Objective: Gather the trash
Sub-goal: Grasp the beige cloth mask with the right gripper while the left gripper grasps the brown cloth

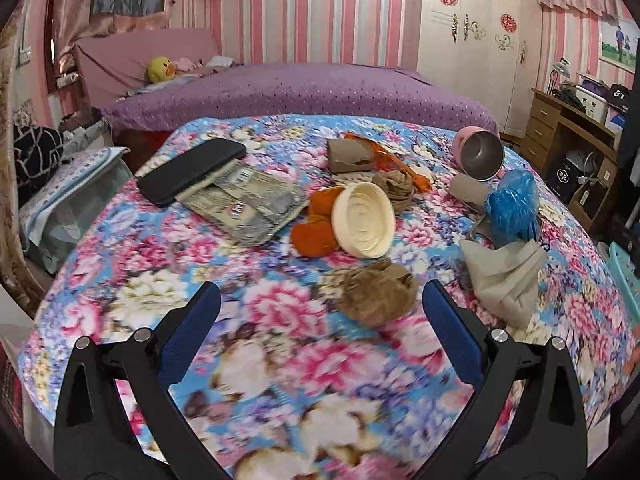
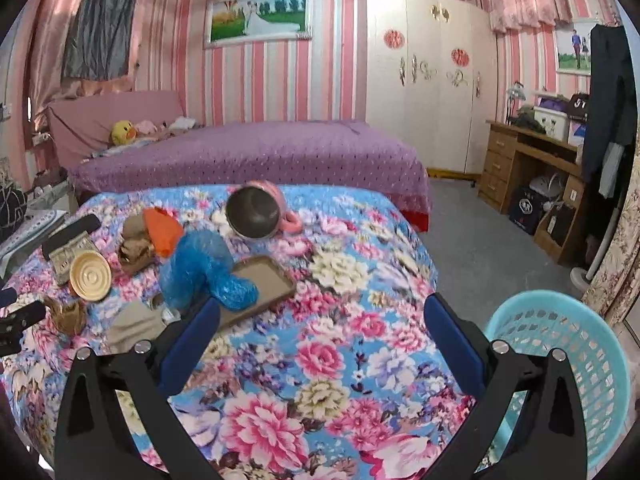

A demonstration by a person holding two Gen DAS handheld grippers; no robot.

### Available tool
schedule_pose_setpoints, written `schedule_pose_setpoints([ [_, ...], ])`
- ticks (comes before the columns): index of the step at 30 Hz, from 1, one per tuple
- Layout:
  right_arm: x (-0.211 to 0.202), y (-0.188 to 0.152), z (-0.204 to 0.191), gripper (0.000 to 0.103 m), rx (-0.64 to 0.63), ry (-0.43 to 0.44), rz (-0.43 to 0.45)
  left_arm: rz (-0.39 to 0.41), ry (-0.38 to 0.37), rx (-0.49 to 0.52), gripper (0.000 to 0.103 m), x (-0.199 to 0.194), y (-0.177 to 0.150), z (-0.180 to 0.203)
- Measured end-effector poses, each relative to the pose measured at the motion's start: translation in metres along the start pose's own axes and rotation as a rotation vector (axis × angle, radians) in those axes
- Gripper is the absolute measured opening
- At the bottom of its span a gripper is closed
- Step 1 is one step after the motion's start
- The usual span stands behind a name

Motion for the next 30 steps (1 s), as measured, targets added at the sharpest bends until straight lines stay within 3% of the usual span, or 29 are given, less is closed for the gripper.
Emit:
schedule_pose_setpoints([
  [7,0.002,-0.005,0.006,0.099,0.025,0.005,-0.024,-0.059,-0.025,0.001,0.096,0.026,-0.003,0.019],
  [9,0.003,-0.006,0.002,0.099,0.010,0.018,-0.033,-0.067,-0.049,0.007,0.086,0.028,-0.005,0.023],
  [13,0.002,-0.010,-0.015,0.099,-0.035,0.034,-0.038,-0.096,-0.111,0.037,0.047,0.030,-0.010,0.032],
  [19,-0.004,-0.017,-0.053,0.099,-0.091,0.087,-0.042,-0.043,-0.103,0.037,0.047,0.006,-0.007,0.023],
  [22,-0.003,-0.021,-0.075,0.099,-0.121,0.119,-0.054,-0.016,-0.055,0.031,0.047,-0.007,-0.006,0.009],
  [30,0.022,-0.032,-0.127,0.097,-0.153,0.176,-0.152,-0.017,0.012,-0.042,0.047,-0.016,-0.009,-0.030],
])
Point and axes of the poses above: each gripper's, at about its wrist camera, not at the fingertips, and x roughly the way its jaws point, z to its right, y to its top, the point moved 4 cm from there along x, roughly the way its jaws point, and after that the axes turned 2 degrees about -y, right-handed, at the moved point
